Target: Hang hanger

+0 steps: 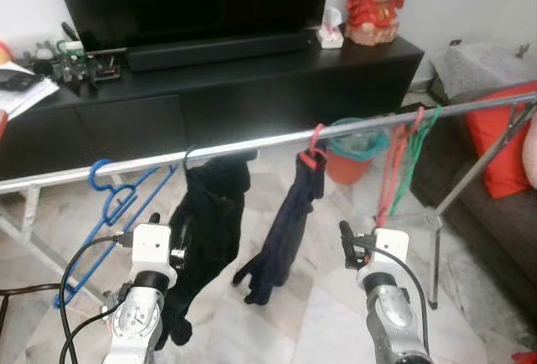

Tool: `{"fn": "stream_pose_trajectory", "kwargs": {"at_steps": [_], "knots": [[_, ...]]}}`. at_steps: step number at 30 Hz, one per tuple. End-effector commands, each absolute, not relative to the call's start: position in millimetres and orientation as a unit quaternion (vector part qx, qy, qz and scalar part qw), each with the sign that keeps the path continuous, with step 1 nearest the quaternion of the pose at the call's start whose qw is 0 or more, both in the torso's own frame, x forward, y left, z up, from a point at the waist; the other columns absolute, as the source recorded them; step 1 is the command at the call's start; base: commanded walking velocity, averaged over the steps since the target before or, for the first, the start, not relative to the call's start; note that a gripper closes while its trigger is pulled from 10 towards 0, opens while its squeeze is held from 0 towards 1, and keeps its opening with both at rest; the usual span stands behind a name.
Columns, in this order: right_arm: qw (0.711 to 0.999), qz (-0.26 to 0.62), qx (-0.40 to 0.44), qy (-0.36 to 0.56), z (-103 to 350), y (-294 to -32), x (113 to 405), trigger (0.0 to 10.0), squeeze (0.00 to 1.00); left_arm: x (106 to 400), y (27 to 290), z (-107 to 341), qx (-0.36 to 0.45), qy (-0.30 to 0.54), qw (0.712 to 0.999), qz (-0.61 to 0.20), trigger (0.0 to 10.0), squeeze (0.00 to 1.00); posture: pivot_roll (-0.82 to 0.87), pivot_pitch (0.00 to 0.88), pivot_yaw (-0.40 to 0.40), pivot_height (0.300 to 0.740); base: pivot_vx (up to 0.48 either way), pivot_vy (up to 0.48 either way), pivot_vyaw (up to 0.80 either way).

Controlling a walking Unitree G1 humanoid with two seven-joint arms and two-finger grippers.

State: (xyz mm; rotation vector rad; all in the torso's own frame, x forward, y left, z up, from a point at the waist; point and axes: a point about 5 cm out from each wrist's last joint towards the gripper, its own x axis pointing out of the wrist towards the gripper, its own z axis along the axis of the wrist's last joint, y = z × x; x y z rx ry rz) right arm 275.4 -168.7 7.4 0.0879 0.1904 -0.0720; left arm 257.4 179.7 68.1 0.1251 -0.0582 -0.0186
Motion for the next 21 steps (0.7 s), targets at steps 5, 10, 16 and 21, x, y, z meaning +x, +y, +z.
{"fn": "stream_pose_trajectory", "kwargs": {"at_steps": [5,10,16,21], "knots": [[0.993,-0.041,0.047,0.104,5,-171,275,10.0,0.0,260,177,72,0.064,-0.033,0.997,-0.014,10.0,0.0,-0.01,0.0,-0.03,0.74,0.0,-0.406,0.0],[0.992,-0.042,0.048,0.105,5,-171,275,10.0,0.0,261,179,75,0.054,-0.038,0.998,-0.008,10.0,0.0,-0.01,0.0,-0.031,0.74,0.0,-0.147,0.0],[0.993,-0.041,0.05,0.104,5,-171,275,10.0,0.0,270,180,90,0.046,-0.059,0.997,-0.023,10.0,0.0,-0.01,0.0,-0.033,0.74,0.0,0.0,0.0],[0.992,-0.036,0.054,0.106,5,-169,275,10.0,0.0,278,165,91,0.083,-0.039,0.988,-0.124,10.0,0.0,-0.01,0.0,-0.036,0.74,0.0,0.0,-0.1]]}}
